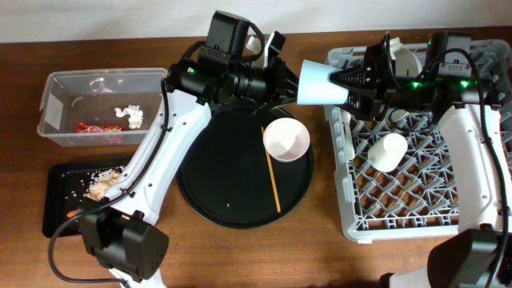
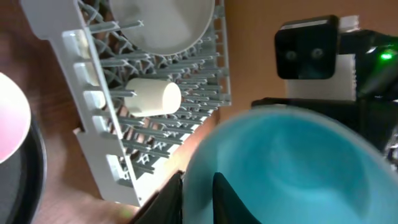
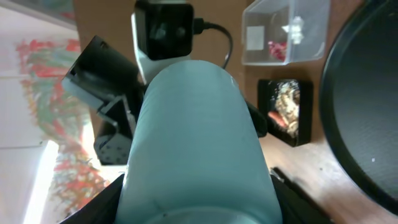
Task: Sort waste into correct bins and load items into the dishwasher rack
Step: 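Place the blue cup upside down in the rack with the right gripper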
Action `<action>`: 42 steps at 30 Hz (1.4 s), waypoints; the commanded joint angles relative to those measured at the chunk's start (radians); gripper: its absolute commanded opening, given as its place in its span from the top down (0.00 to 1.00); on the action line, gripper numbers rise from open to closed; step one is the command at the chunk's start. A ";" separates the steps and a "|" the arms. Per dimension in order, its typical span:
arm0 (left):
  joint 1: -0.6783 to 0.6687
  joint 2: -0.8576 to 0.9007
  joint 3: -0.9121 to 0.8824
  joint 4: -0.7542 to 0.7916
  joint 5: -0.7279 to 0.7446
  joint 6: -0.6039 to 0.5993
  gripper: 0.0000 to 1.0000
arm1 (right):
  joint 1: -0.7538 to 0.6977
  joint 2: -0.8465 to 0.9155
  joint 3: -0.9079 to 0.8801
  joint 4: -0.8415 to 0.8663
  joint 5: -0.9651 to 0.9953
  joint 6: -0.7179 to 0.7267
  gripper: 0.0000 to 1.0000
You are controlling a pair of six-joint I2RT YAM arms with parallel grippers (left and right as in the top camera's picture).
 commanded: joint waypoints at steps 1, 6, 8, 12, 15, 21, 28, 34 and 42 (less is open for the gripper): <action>-0.012 0.003 -0.006 -0.048 -0.162 0.062 0.80 | 0.006 -0.029 0.021 0.012 0.068 -0.010 0.52; -0.003 0.003 -0.006 -0.166 -0.514 0.062 0.79 | -0.008 -0.029 0.021 0.029 0.200 -0.011 0.52; -0.004 0.003 -0.006 -0.213 -0.603 0.062 0.73 | -0.050 -0.029 0.021 0.026 0.248 -0.019 0.52; 0.000 0.003 -0.006 -0.294 -0.713 0.062 0.71 | -0.214 -0.029 0.021 -0.048 0.290 -0.119 0.53; 0.000 0.003 -0.006 -0.317 -0.735 0.062 0.66 | -0.344 -0.029 0.035 -0.220 0.541 -0.259 0.53; 0.000 0.003 -0.006 -0.323 -0.745 0.062 0.65 | -0.451 -0.029 0.087 -0.386 1.097 -0.351 0.52; 0.000 0.003 -0.006 -0.335 -0.744 0.062 0.62 | -0.444 0.015 0.085 -0.384 1.368 -0.253 0.52; 0.000 0.003 -0.006 -0.346 -0.744 0.062 0.59 | -0.378 0.107 0.084 -0.392 1.398 -0.253 0.36; 0.000 0.003 -0.006 -0.347 -0.744 0.062 0.51 | -0.351 0.105 0.147 -0.496 1.391 -0.250 0.01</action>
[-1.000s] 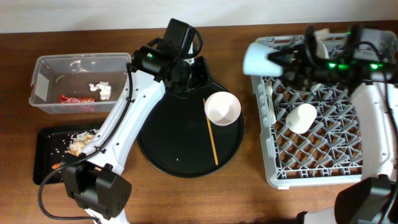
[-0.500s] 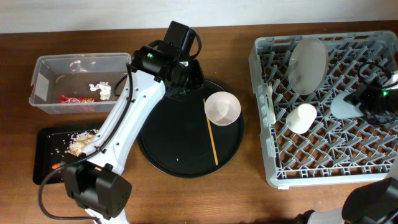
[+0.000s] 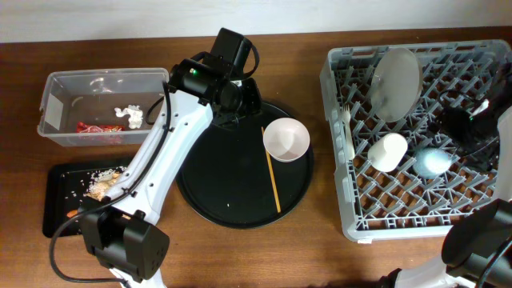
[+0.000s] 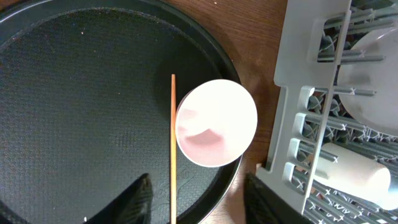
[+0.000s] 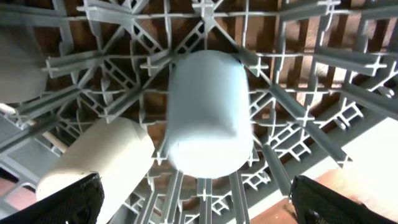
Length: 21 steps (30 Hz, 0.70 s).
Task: Sort waste into correct bins and load items into the dishwasher rack
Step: 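Place the blue cup upside down in the rack with the right gripper, then grasp the pink bowl with the right gripper and lift it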
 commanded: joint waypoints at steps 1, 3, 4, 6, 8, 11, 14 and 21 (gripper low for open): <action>0.003 0.002 0.000 -0.005 -0.011 0.016 0.48 | 0.006 -0.010 0.098 -0.068 -0.010 0.003 0.01; 0.009 0.002 0.000 -0.013 -0.021 0.016 0.35 | 0.011 -0.038 0.204 -0.166 -0.066 -0.035 0.01; 0.023 0.002 0.000 -0.016 -0.019 0.016 0.32 | 0.019 -0.058 0.240 -0.199 -0.110 -0.068 0.01; 0.089 0.002 0.000 -0.033 -0.008 0.008 0.30 | 0.085 -0.127 0.283 -0.248 -0.240 -0.145 0.01; 0.160 0.002 0.000 -0.078 -0.011 0.006 0.30 | 0.182 -0.164 0.283 -0.262 -0.265 -0.163 0.05; 0.292 0.002 0.000 -0.185 -0.080 0.008 0.01 | 0.415 -0.152 0.272 -0.237 -0.262 -0.162 0.16; 0.417 0.002 0.000 -0.301 -0.116 0.008 0.01 | 0.669 -0.082 0.206 -0.084 -0.252 -0.148 0.26; 0.458 0.002 0.000 -0.333 -0.127 0.008 0.01 | 0.998 0.192 0.196 0.022 0.030 -0.014 0.37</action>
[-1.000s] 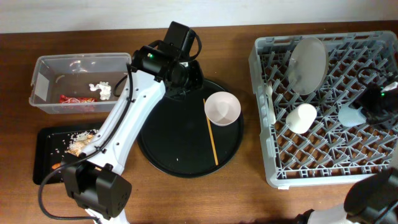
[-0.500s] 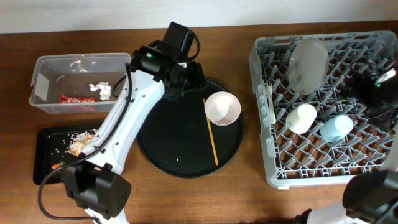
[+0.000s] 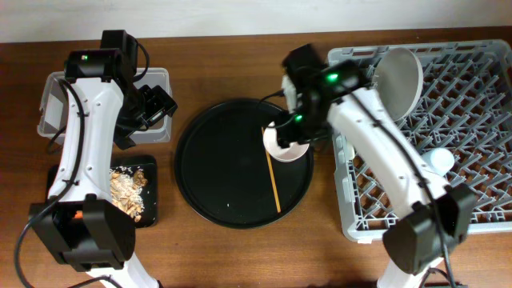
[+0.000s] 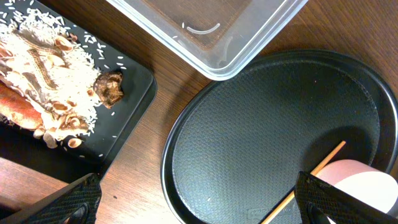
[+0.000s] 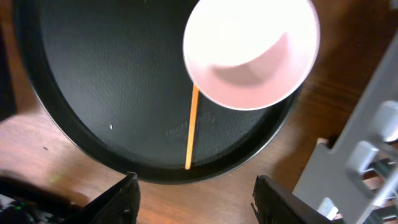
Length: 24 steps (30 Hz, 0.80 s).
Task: Sort waste into correct bins and load items into the dishwasher rack
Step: 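Grasp the pink bowl with the right gripper and lift it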
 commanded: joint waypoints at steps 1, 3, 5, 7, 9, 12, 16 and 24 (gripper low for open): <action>0.002 0.002 0.002 -0.002 -0.014 0.005 0.01 | 0.096 0.112 -0.001 0.051 0.164 0.056 0.37; 0.002 0.002 0.002 -0.002 -0.014 0.005 0.01 | 0.119 0.205 -0.001 0.127 0.174 0.090 0.37; 0.002 0.002 0.002 -0.002 -0.014 0.005 0.01 | 0.117 0.262 -0.001 0.181 0.175 0.090 0.39; 0.002 0.002 0.002 -0.002 -0.014 0.005 0.01 | 0.117 0.300 -0.001 0.236 0.226 0.090 0.42; 0.002 0.002 0.002 -0.002 -0.014 0.005 0.01 | 0.117 0.329 -0.002 0.273 0.235 0.090 0.53; 0.002 0.002 0.002 -0.002 -0.014 0.005 0.01 | 0.119 0.362 -0.008 0.301 0.227 0.090 0.54; 0.002 0.002 0.002 -0.002 -0.014 0.005 0.01 | 0.119 0.366 -0.024 0.322 0.227 0.090 0.63; 0.002 0.002 0.002 -0.002 -0.014 0.005 0.01 | 0.117 0.351 0.050 0.251 0.227 0.109 0.96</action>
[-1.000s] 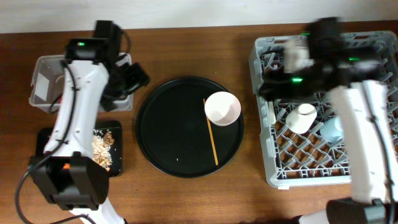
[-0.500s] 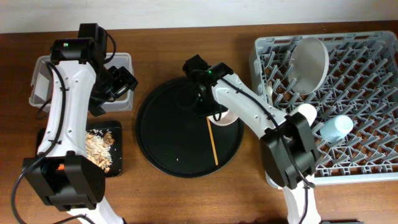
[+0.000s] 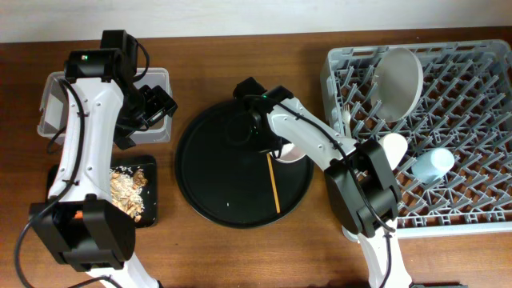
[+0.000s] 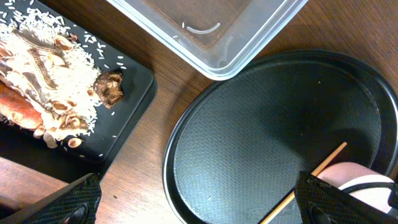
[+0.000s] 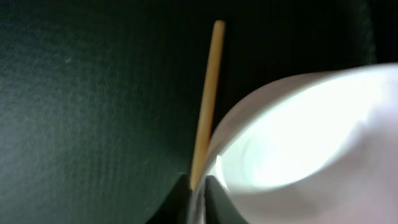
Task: Sort waste into correct bins and load items into the dishwasher rack
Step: 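Grasp the pink bowl with the right gripper and lift it, then set the pink bowl tilted in the rack's back right corner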
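Observation:
A white bowl (image 3: 294,152) sits at the right side of the round black tray (image 3: 216,176), with a wooden chopstick (image 3: 274,184) lying beside it. My right gripper (image 5: 198,186) is down at the bowl's left rim, shut on that rim (image 5: 298,137), and the chopstick (image 5: 208,93) runs right up to its fingers. My left gripper (image 4: 199,205) hangs open and empty above the tray's left edge, near the clear bin (image 4: 205,37). In the grey dish rack (image 3: 472,192) lie a light blue cup (image 3: 432,164), a white cup (image 3: 392,146) and a large bowl (image 3: 398,74).
The clear plastic bin (image 3: 56,112) stands at the far left. In front of it is a small black tray (image 3: 120,188) holding rice and food scraps. Bare wooden table (image 3: 240,256) runs along the front edge.
My right gripper was open above the white bowl; now it is low on the tray and shut on the bowl's rim beside the chopstick. The left arm has not moved.
First the blue cup was held between both grippers by the rack's edge. Then it lay in the rack under my open right gripper, the left over the tray. Later the left hung by the bins and the right above the bowl, whose rim it now grips.

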Action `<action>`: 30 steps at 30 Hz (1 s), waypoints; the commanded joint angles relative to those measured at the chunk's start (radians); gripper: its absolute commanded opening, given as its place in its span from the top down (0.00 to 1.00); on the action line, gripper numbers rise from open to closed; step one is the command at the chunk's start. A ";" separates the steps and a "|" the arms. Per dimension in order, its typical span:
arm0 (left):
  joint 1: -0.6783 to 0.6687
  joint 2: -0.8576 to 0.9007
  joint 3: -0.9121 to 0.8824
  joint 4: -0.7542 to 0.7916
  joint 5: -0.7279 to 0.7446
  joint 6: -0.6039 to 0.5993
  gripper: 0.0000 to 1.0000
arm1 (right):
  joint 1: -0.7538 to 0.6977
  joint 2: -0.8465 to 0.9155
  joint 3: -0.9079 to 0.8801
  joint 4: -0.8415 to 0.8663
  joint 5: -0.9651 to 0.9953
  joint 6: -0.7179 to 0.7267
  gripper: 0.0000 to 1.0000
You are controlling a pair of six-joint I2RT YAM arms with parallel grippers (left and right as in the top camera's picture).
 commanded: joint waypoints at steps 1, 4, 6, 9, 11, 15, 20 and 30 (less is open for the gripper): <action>0.003 0.002 0.002 -0.001 -0.014 0.005 0.01 | -0.002 -0.009 0.079 -0.050 0.021 0.010 0.96; 0.002 0.002 0.002 -0.001 -0.014 0.005 0.01 | -0.002 -0.012 0.195 -0.140 0.019 0.010 0.96; 0.002 0.002 0.002 -0.001 -0.014 0.005 0.01 | -0.010 -0.016 0.365 -0.285 0.016 0.046 0.96; 0.002 0.002 0.002 -0.001 -0.014 0.005 0.01 | -0.091 -0.059 0.659 -0.515 -0.034 0.061 0.96; 0.002 0.002 0.002 -0.001 -0.014 0.005 0.01 | -0.211 -0.135 0.834 -0.626 -0.145 -0.003 0.96; 0.002 0.002 0.002 -0.001 -0.014 0.005 0.01 | -0.643 -0.301 0.843 -0.626 -0.620 -0.231 0.96; 0.002 0.002 0.002 -0.001 -0.014 0.005 0.01 | -1.114 -0.303 0.613 -0.614 -0.949 -0.520 0.96; 0.002 0.002 0.002 -0.001 -0.014 0.005 0.01 | -1.376 -0.280 -0.127 0.174 -1.480 -0.587 0.96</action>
